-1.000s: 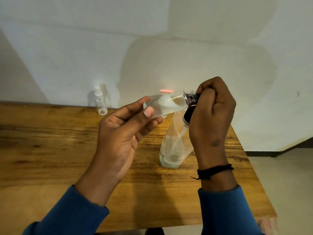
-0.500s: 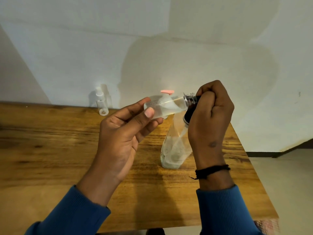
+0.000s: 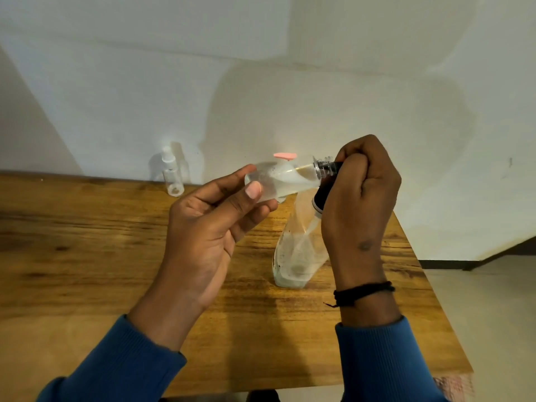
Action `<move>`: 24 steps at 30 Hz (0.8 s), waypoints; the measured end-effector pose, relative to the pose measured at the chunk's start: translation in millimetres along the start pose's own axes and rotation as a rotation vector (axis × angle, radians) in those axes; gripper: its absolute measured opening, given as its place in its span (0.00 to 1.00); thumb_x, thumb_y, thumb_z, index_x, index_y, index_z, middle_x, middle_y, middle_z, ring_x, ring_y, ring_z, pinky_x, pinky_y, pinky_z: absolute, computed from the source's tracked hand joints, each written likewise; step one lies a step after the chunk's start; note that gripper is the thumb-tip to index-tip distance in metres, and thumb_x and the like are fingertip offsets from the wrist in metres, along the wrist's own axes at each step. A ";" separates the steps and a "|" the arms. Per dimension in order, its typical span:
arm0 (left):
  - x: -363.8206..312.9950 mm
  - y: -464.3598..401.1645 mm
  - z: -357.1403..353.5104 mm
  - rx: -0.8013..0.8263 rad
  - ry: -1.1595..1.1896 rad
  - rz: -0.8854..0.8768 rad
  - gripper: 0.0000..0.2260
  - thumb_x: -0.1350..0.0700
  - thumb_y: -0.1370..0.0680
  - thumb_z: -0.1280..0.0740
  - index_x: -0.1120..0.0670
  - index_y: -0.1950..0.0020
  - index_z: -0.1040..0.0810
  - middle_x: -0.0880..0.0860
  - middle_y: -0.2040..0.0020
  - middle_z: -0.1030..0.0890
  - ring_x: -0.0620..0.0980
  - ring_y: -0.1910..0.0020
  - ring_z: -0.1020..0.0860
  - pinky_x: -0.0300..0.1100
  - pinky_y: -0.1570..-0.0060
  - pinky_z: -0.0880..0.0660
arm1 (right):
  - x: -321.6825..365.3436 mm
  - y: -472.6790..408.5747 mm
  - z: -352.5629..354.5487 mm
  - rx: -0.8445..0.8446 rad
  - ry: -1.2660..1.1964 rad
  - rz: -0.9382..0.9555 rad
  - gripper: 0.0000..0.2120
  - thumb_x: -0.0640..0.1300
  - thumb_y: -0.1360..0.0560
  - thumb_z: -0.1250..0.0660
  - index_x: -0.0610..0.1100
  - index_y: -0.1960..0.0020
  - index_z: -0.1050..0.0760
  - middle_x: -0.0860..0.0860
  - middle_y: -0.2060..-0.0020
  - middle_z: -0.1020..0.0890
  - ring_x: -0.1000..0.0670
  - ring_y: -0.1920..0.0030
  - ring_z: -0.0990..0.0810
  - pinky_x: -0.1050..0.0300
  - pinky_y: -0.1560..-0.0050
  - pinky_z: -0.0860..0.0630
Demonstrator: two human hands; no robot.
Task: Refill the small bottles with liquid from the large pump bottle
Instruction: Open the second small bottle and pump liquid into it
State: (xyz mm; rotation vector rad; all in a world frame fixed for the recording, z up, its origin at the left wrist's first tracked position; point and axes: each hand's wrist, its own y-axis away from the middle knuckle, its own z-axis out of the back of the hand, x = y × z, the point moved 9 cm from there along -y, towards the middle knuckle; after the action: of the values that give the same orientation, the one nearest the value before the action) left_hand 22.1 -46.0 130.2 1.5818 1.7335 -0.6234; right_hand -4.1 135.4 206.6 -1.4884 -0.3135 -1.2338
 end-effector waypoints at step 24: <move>0.5 1.5 -1.1 -0.006 0.010 0.000 0.20 0.58 0.36 0.27 0.60 0.44 0.18 0.58 0.52 0.14 0.54 0.59 0.15 0.37 0.60 0.19 | 5.1 -2.4 3.3 -0.006 0.050 0.006 0.11 0.38 0.25 0.48 0.44 0.63 0.32 0.54 0.74 0.32 0.54 0.73 0.33 0.56 0.73 0.38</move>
State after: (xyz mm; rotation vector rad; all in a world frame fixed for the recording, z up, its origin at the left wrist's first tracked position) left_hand 23.4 -44.7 130.7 1.5833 1.7410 -0.6101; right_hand -2.1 136.9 212.6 -1.4604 -0.2716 -1.2662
